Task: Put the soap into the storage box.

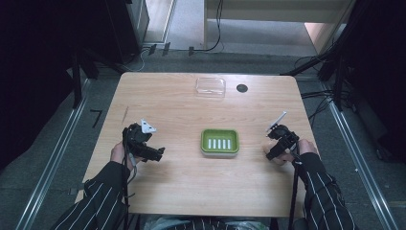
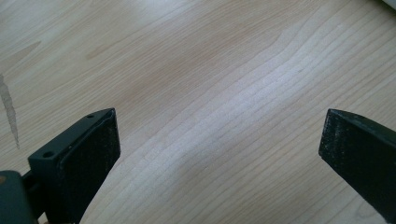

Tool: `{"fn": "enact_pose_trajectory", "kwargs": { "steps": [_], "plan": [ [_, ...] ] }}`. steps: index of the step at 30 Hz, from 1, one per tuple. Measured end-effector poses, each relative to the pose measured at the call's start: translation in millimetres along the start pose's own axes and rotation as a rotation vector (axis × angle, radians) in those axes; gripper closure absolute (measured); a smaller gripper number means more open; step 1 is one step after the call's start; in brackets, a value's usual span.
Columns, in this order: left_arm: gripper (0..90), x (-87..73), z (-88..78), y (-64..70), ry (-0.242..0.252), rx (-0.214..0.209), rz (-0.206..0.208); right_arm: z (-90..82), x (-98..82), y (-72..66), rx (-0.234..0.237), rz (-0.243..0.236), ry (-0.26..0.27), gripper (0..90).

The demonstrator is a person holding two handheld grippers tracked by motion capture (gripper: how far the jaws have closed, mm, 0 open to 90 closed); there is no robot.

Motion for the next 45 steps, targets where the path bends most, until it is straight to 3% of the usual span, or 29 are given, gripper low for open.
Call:
{"fn": "enact_pose_trajectory", "kwargs": {
  "steps": [10, 25, 45],
  "plan": [
    [0.0, 0.1, 0.3, -0.4, -0.001, -0.003, 0.0, -2.4, -0.6, 0.1, -0.002, -0.013, -0.004, 34.0],
    [0.0, 0.1, 0.6, -0.4, -0.002, -0.002, 0.0, -15.6, 1.7, 2.3, -0.002, -0.005, 0.036, 34.0],
    [0.0, 0.5, 1.1, 0.0, -0.001, -0.003, 0.001, -32.5, 12.2, -6.4, 0.007, -0.019, 0.083, 34.0]
  ]
}}
Point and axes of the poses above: each handheld gripper's, and its own axes: z roughly forward along the jaws, x roughly out of its top, y roughly to its right, the point moved 4 cm from there along z, roughly forward along the jaws, and after that the axes turned 10 degrees about -x, right-handed, at the moved point
